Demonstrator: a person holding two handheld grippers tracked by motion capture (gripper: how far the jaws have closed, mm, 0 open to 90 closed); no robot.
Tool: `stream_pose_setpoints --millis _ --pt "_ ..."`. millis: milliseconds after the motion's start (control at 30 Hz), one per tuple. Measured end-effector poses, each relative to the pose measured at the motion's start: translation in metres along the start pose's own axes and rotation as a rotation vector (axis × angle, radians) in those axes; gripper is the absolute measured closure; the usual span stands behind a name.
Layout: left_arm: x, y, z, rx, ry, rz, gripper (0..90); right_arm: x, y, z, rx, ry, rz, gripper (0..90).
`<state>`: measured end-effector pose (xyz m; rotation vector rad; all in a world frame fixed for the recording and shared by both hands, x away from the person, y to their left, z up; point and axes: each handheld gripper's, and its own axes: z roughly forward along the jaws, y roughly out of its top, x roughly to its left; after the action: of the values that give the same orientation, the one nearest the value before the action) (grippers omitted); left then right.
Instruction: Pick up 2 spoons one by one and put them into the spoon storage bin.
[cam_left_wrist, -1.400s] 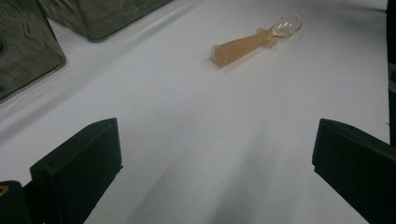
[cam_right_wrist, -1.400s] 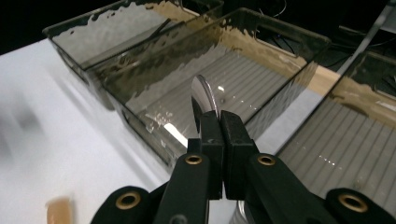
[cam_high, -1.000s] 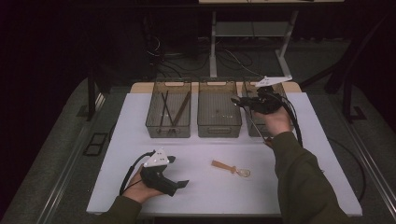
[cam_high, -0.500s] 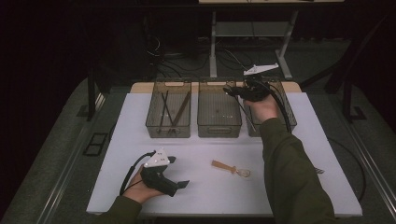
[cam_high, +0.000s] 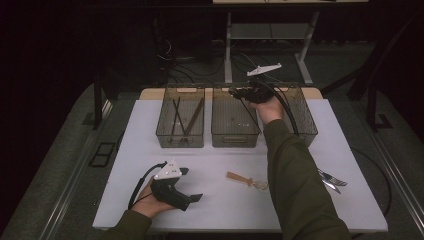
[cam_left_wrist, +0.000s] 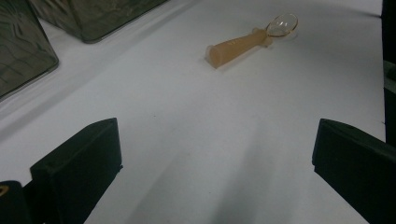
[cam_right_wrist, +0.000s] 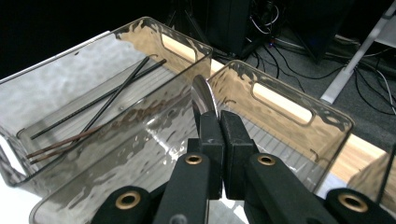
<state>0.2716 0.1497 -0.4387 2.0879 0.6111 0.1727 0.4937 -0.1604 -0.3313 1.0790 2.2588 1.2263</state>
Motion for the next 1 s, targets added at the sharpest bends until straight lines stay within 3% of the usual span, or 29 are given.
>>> stream_pose_setpoints --millis 533,600,733,1000 --pt "0.000 0.000 0.000 -0.004 -0.005 -0.003 0.5 -0.001 0.000 0.030 0.050 -0.015 0.006 87.1" --pt "-0.001 0.000 0.000 -0.005 -0.007 -0.004 0.5 -0.002 -0.003 0.035 0.068 -0.019 0.033 67.4" --pt "-0.001 0.000 0.000 -0.005 -0.008 -0.004 0.5 -0.001 -0.006 0.036 0.097 -0.020 0.037 57.4" --pt "-0.001 0.000 0.000 -0.008 -0.006 -0.002 0.4 0.003 -0.009 0.020 0.068 -0.007 0.053 44.3"
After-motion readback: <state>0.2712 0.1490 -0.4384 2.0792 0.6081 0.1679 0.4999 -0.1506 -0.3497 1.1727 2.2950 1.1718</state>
